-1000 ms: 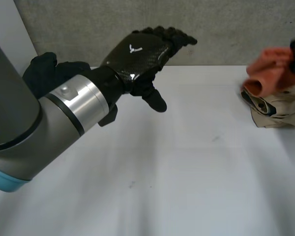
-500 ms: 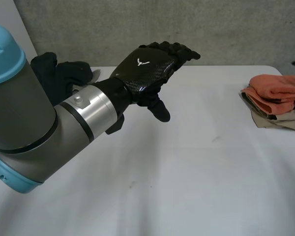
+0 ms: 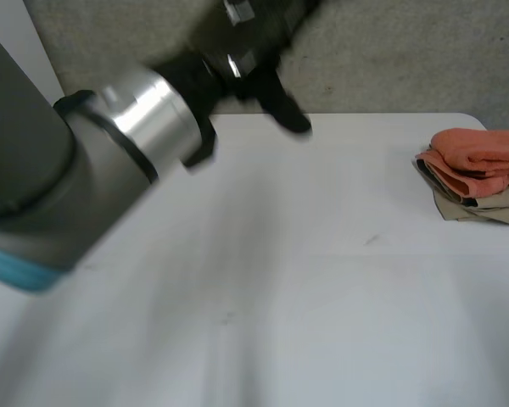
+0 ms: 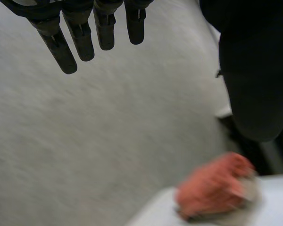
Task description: Fold the laundry.
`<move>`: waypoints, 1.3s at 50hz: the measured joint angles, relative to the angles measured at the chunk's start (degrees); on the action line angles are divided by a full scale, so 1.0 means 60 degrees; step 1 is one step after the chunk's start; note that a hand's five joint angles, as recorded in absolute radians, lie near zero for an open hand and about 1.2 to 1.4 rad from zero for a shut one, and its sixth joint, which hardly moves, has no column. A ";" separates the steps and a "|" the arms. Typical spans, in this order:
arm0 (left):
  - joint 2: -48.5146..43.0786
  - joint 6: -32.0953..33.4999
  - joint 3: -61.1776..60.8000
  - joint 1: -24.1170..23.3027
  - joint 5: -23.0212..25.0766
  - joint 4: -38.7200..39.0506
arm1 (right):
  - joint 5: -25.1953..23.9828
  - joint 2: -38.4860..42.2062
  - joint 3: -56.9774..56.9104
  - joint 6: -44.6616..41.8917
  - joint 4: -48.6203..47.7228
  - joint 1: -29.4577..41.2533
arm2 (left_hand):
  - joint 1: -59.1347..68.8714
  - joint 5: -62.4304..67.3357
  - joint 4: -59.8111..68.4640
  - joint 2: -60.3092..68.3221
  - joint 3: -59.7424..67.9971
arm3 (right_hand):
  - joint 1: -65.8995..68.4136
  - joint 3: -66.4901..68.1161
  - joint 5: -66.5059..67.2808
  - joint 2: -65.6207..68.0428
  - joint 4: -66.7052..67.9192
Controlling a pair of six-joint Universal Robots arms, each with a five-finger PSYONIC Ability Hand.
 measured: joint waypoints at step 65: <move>-0.0474 0.3021 -0.2835 0.1419 -0.1615 0.4403 | -0.2675 -0.1803 0.8099 -0.0443 -0.3046 0.5440 | 0.9118 0.9027 0.9532 0.9427 0.9398 | -0.0001 0.0000 0.0001 0.0000 -0.0002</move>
